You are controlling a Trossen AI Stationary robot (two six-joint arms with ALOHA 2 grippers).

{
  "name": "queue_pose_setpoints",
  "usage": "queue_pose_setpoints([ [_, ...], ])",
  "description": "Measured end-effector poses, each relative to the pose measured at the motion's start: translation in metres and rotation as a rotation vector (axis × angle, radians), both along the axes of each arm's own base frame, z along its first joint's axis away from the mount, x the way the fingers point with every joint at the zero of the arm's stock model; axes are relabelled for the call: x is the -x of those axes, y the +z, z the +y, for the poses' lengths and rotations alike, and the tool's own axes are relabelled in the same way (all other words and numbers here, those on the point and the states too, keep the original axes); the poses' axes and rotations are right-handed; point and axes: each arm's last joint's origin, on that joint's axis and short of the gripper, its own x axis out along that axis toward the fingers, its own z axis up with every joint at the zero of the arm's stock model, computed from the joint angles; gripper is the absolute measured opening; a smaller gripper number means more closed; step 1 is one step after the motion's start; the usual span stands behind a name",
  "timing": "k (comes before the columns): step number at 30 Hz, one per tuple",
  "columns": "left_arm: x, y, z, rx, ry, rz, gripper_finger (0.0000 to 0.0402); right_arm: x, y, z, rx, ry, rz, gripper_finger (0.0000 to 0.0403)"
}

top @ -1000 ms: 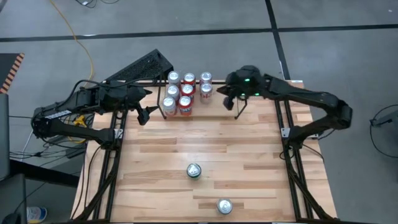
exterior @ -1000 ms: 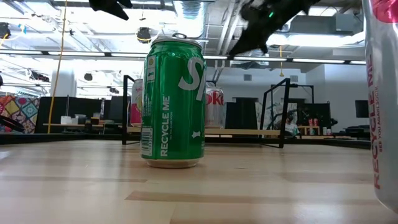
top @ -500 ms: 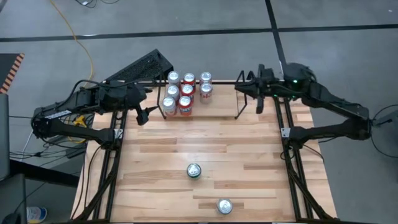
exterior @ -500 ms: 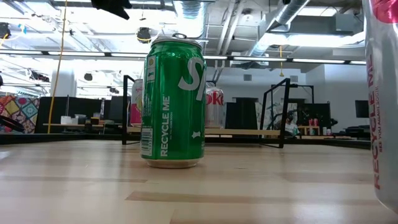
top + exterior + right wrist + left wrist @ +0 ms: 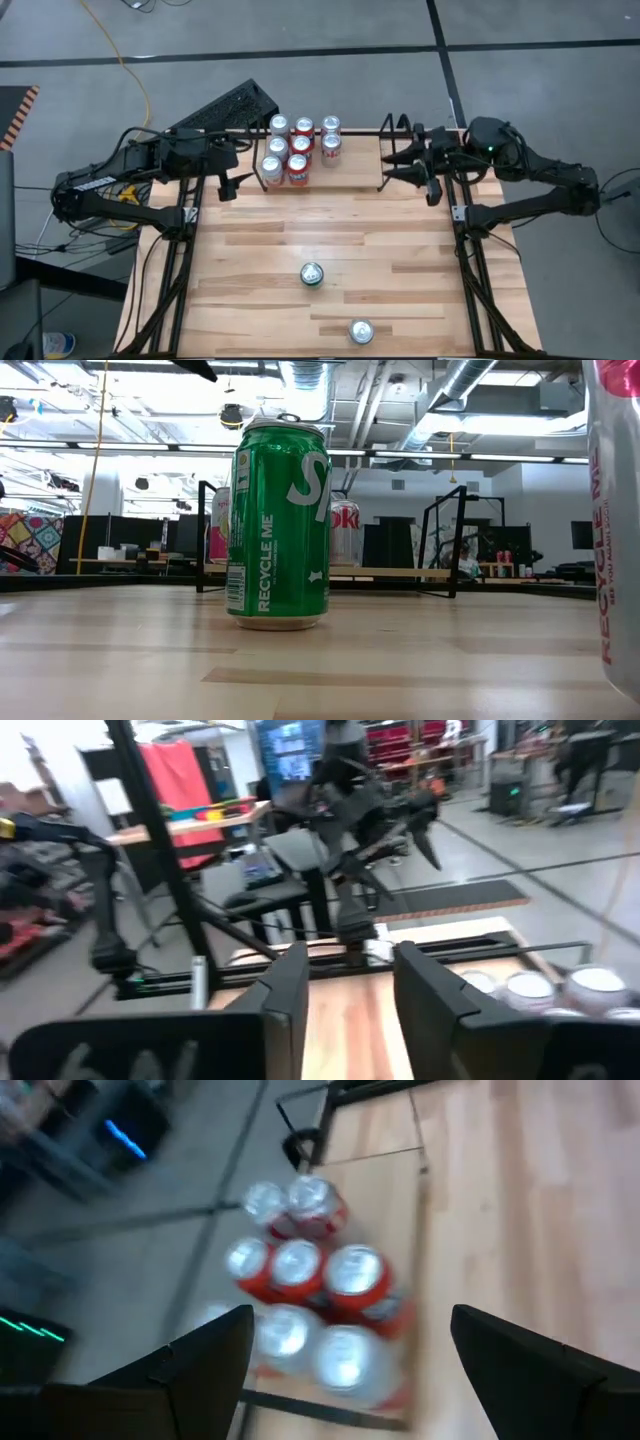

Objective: Place canned beverage on shelf
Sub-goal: Put the silver soda can on the shelf aligned with the other silver soda cans

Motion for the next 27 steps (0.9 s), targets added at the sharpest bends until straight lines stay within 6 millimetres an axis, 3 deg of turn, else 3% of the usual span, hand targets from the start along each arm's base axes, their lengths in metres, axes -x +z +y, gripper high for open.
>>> queue_pose_setpoints([
  [9, -0.039, -0.006, 0.000, 0.356, -0.076, -0.162, 0.0324, -0.010, 0.001, 0.020, -0.067, 0.112, -0.021, 0.0149],
  [17, -0.099, -0.022, 0.010, 0.383, -0.085, -0.246, 0.0324, -0.014, 0.006, 0.038, -0.155, 0.206, -0.070, 0.0142],
  [20, -0.120, -0.028, 0.009, 0.435, -0.175, -0.280, 0.0324, -0.016, 0.006, 0.045, -0.174, 0.242, -0.070, 0.0142],
  [23, -0.131, -0.017, 0.002, 0.511, -0.367, -0.351, 0.0324, -0.016, 0.006, 0.052, -0.178, 0.274, -0.066, 0.0141],
  [27, -0.129, 0.009, -0.004, 0.512, -0.558, -0.448, 0.0324, -0.018, 0.004, 0.060, -0.180, 0.289, -0.054, 0.0141],
])
